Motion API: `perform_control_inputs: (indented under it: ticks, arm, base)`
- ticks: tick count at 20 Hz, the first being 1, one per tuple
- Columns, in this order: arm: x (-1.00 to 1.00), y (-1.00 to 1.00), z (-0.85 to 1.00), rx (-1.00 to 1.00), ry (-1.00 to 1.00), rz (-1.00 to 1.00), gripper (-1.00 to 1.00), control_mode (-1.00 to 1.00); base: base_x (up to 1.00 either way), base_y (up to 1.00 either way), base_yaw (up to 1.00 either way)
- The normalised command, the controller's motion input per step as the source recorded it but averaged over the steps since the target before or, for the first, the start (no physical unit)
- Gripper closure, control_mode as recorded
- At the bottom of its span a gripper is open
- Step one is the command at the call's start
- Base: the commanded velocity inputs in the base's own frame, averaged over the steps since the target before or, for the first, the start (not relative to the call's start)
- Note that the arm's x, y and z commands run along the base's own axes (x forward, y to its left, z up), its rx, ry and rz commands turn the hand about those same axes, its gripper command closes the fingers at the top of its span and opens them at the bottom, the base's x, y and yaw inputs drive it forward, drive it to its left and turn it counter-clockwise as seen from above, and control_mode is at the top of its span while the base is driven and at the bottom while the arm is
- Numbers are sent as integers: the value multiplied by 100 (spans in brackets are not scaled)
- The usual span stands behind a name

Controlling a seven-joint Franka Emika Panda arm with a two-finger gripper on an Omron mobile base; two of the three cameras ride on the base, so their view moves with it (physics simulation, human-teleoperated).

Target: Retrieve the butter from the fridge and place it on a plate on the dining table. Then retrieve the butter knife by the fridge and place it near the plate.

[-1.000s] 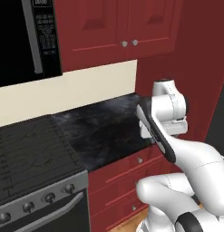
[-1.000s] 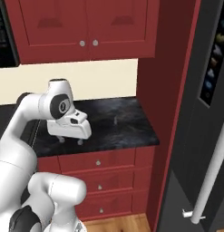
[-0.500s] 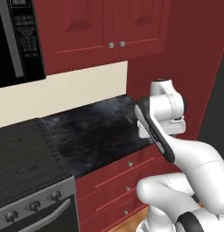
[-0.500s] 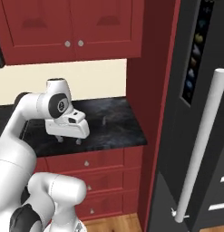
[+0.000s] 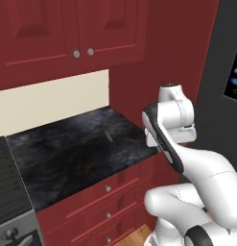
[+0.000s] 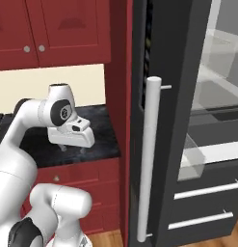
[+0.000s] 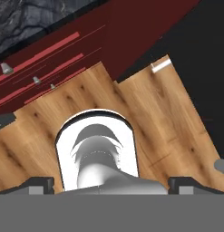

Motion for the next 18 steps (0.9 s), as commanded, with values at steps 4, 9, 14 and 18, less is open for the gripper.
perform_control_inputs:
  ticks: [4,9,14,18]
  arm:
    - [0,0,0,0,0,0,-100,100]
    - [0,0,0,0,0,0,-100,100]
    - [0,0,0,0,0,0,-100,100]
    - [0,0,0,0,0,0,-100,100]
  base:
    - [32,-15,-6]
    - [33,42,0]
    - [23,62,0]
    - [3,49,0]
